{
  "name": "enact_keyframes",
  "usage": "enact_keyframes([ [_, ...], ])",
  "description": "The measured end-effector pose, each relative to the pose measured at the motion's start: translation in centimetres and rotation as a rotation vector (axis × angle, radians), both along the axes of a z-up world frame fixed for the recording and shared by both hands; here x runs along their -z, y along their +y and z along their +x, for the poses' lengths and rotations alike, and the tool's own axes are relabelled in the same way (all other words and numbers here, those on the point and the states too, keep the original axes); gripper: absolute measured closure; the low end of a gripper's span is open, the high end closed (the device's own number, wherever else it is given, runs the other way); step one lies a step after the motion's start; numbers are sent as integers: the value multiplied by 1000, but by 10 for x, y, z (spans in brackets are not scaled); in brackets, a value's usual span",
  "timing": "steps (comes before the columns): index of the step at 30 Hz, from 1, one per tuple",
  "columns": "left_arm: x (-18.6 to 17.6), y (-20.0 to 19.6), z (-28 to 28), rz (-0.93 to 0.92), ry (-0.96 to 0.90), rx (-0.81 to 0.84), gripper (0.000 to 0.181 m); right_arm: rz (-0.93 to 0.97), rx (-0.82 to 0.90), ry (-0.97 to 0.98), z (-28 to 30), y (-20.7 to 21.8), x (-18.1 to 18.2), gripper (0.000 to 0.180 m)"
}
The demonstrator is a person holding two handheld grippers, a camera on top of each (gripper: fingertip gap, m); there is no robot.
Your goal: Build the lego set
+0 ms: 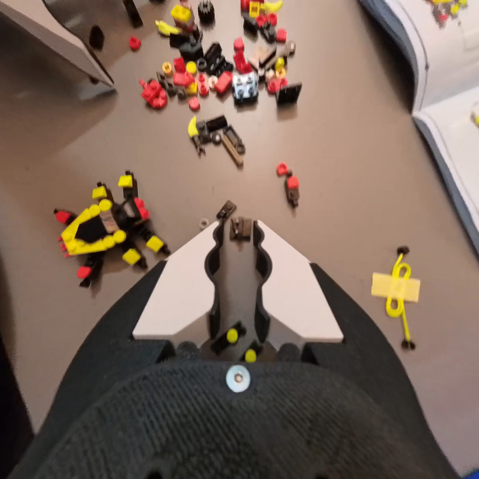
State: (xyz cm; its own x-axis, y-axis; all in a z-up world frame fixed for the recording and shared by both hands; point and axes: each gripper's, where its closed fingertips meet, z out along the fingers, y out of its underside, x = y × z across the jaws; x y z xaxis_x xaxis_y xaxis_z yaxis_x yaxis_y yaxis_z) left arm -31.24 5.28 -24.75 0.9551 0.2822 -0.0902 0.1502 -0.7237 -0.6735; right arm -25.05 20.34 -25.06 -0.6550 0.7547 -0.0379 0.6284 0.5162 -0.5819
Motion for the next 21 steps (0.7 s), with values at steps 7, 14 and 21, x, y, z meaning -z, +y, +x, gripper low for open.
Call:
enact_keyframes([
  [7,2,-3,-6,-8,36,1,84,-35,-74,81,-61,-46,-1,163],
  [14,-7,-3,-6,45,25,-3,85,9,1,56,-30,-4,-20,162],
  [21,-5,2,-2,67,-22,19,85,-41,87,-16,12,21,-9,162],
])
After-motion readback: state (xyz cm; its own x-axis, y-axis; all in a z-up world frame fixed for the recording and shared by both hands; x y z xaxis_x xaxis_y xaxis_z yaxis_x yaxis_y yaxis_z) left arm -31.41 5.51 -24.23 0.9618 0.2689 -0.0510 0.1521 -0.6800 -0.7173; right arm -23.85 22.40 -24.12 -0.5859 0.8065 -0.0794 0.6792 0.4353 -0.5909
